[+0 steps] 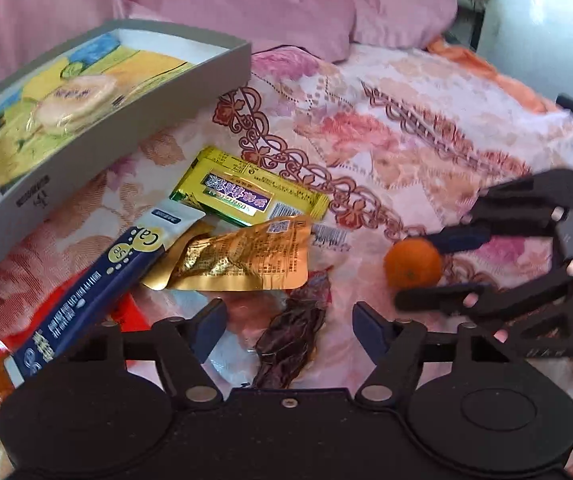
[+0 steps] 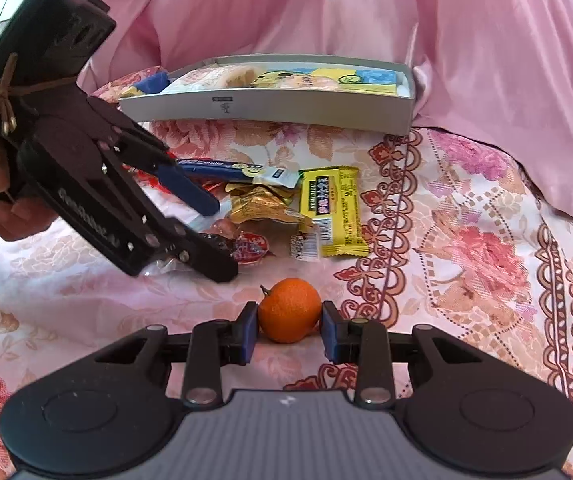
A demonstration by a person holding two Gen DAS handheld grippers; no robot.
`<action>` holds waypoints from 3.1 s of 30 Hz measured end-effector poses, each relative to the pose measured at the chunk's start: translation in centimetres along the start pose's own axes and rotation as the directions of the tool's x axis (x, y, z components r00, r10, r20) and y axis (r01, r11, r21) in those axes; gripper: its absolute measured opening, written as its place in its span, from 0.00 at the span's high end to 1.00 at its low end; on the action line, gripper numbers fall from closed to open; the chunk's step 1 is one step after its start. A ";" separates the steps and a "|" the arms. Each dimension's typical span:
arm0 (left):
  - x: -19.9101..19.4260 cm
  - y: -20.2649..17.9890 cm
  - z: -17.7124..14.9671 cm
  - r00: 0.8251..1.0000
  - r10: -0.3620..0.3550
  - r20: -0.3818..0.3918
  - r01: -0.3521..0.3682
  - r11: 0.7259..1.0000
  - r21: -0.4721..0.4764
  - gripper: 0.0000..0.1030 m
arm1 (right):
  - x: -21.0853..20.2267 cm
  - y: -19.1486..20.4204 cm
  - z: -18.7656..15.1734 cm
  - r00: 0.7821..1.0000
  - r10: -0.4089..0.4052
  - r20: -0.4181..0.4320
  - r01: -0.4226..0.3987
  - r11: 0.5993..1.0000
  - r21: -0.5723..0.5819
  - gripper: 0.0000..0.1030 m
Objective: Organize snacks
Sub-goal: 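Grasp the dried-meat packet with the left tool while the right tool grasps the orange, then lift and carry the dried-meat packet and orange into the grey tray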
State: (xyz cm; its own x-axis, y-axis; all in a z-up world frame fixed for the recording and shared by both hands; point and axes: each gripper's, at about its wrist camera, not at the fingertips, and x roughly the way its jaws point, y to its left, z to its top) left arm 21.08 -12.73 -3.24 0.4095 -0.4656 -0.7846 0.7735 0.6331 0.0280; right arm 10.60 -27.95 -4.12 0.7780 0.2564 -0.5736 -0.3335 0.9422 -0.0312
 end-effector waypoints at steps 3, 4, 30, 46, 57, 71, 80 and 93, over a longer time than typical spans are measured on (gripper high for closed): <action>0.0 -0.8 -0.3 0.998 0.056 -0.014 -0.056 0.997 0.048 0.47 | -0.3 -0.4 -0.2 1.000 -0.006 -0.001 0.006 1.000 0.013 0.64; -0.1 -0.8 -0.4 0.998 0.053 -0.023 -0.052 0.998 0.033 0.48 | -0.4 -0.5 -0.3 1.000 -0.007 -0.002 0.007 1.000 0.018 0.64; -2.7 -0.1 -5.4 0.975 0.207 -0.078 -0.221 0.898 -0.381 0.44 | 2.4 1.3 1.5 0.999 0.045 -0.010 -0.045 0.998 -0.038 0.47; -4.2 0.1 -6.4 0.978 0.202 -0.042 -0.197 0.851 -0.488 0.54 | 2.9 1.3 1.6 0.998 0.064 -0.005 -0.064 0.998 -0.013 0.61; -5.7 -1.2 -6.1 0.950 0.311 0.015 -0.261 0.822 -0.506 0.54 | 1.7 3.0 1.1 0.998 0.060 0.023 -0.059 0.996 -0.066 0.62; -8.1 0.1 -3.3 0.921 0.375 0.103 -0.272 0.810 -0.520 0.54 | 0.4 3.2 3.5 0.993 0.063 0.095 -0.056 0.995 -0.082 0.62; -9.8 2.2 -0.5 0.896 0.412 0.166 -0.272 0.804 -0.528 0.54 | 0.4 2.7 6.7 0.989 0.067 0.131 -0.054 0.993 -0.103 0.62; -9.6 9.1 5.7 0.841 0.488 0.234 -0.278 0.761 -0.586 0.54 | 2.1 0.2 13.3 0.977 0.027 0.212 -0.001 0.993 -0.119 0.62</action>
State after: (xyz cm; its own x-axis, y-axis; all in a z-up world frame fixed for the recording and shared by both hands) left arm 26.93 -6.04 8.12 0.8349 -0.2273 -0.5012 0.1911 0.9738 -0.1233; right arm 19.27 -24.32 5.55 0.8640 0.3216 -0.3875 -0.3958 0.9094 -0.1277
